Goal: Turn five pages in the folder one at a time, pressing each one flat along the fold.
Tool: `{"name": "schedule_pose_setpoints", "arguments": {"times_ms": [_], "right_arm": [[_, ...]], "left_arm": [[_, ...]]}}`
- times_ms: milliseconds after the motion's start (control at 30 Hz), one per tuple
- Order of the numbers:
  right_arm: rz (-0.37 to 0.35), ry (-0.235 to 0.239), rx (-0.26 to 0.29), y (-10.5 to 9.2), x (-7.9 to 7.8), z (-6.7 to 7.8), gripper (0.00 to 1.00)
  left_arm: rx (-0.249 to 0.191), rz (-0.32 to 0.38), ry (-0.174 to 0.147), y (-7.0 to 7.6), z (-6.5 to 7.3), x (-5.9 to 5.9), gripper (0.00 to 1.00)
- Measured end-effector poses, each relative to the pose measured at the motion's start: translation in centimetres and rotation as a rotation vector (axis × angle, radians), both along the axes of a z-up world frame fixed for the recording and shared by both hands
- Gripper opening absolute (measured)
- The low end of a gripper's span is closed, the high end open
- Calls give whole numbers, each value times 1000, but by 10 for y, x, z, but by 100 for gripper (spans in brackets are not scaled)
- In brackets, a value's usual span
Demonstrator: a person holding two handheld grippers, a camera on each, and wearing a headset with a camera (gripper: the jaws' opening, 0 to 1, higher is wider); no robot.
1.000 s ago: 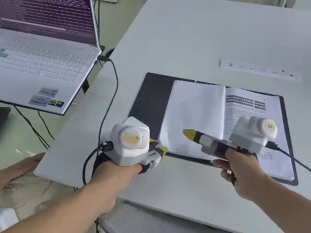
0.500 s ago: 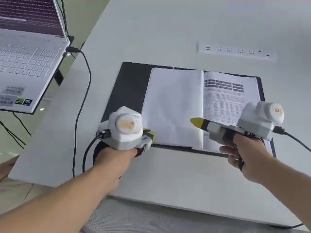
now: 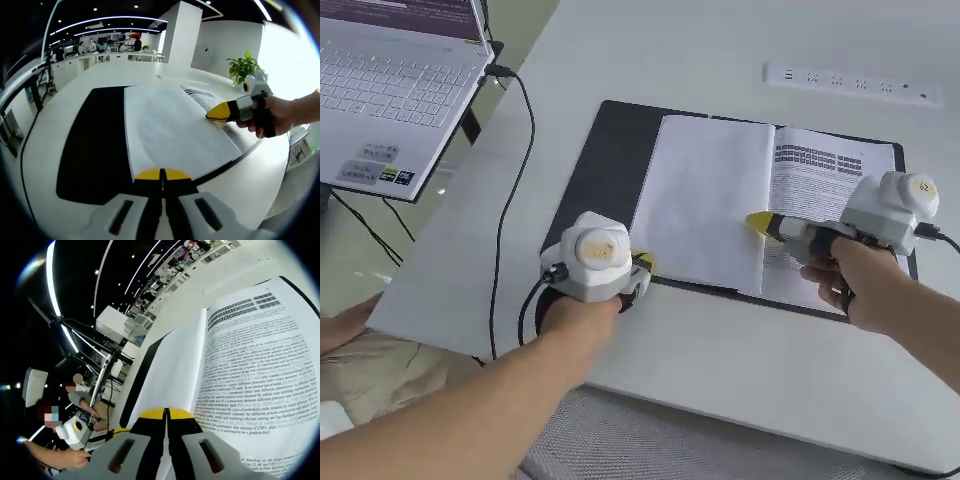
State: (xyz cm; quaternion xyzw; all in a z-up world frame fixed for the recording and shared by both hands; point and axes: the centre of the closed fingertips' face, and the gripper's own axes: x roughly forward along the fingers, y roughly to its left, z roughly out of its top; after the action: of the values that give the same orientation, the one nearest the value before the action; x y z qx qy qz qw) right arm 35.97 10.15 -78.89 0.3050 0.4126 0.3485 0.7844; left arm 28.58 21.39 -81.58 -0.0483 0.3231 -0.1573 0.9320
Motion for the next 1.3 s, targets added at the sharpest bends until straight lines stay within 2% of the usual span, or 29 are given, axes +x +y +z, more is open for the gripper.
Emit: {"name": "schedule_pose_setpoints", "arguments": {"times_ms": [33, 100, 167, 267, 400, 600, 700, 733, 800, 867, 933, 1033, 1300], "right_arm": [[4, -9, -15, -2, 7, -4, 0], [11, 9, 8, -1, 16, -7, 0], [9, 0, 1, -2, 26, -8, 0], [-21, 34, 32, -4, 38, -10, 0], [-25, 32, 32, -7, 55, -15, 0], [-15, 30, 22, -2, 65, -14, 0], [-8, 21, 7, 1, 74, -11, 0], [-22, -7, -25, -3, 84, -13, 0], [-50, 40, 0, -5, 94, -16, 0], [-68, 29, 1, -7, 102, -17, 0], [-81, 42, 18, -6, 106, -17, 0], [-95, 35, 21, -5, 114, -15, 0], [-145, 22, -16, -9, 141, -17, 0]], "left_arm": [[-9, 4, 1, 0, 0, 0, 0], [-43, 20, 6, 1, 0, -1, 0], [-47, 27, 7, 1, 0, 0, 0], [-34, 28, 2, 0, 0, -1, 0], [-34, 38, -6, 1, -1, 0, 0], [-20, 35, -15, 1, -1, 0, 0], [4, 24, -20, 0, -2, 0, 0], [4, 28, -19, 0, -1, 0, 0], [2, 31, -21, 0, -1, -1, 0], [-1, 34, -22, 0, -1, -1, 0], [-1, 35, -22, 0, -1, 0, 0], [2, 35, -24, 0, -3, 1, 0], [-4, 42, -27, 1, -6, 3, 0]]}}
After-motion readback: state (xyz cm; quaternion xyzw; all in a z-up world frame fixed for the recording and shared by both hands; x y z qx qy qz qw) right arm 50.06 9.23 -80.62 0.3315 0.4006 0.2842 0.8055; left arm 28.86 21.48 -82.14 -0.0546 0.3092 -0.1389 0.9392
